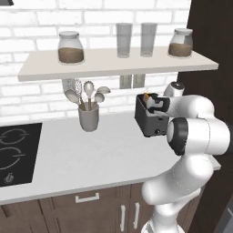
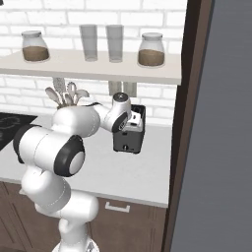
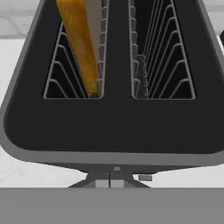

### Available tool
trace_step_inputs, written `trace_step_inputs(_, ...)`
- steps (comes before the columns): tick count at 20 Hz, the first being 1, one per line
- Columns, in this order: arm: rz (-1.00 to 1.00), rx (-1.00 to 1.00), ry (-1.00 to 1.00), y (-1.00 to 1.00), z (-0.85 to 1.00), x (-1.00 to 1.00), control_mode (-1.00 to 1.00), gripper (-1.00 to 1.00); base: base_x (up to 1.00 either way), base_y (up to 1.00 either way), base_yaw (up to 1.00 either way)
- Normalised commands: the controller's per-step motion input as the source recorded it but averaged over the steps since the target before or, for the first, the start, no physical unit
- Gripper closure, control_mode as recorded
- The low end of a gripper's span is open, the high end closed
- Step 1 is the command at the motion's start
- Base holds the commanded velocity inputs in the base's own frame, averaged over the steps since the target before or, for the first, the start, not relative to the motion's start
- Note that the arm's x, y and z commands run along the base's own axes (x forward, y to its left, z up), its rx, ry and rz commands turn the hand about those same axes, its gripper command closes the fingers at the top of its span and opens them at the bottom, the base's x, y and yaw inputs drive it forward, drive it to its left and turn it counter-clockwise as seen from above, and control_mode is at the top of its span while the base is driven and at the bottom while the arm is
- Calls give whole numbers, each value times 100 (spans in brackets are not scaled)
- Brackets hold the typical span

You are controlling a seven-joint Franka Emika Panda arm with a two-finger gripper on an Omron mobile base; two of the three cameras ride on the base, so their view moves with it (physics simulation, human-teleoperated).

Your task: Start the toaster. Once the lever pops up, take the bread to the plate on the dining counter.

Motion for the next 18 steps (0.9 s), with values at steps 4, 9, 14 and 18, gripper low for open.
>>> trace_step_inputs(4,0,-3,0,-18,-85,0,-100,100,0,0,0)
trace_step_inputs(9,0,-4,0,-1,-99,0,-100,100,0,0,0)
trace_step_inputs(14,7,0,-7,-34,-100,-29,-100,100,0,0,0)
trace_step_inputs(18,8,0,-9,-19,-100,-29,-100,100,0,0,0)
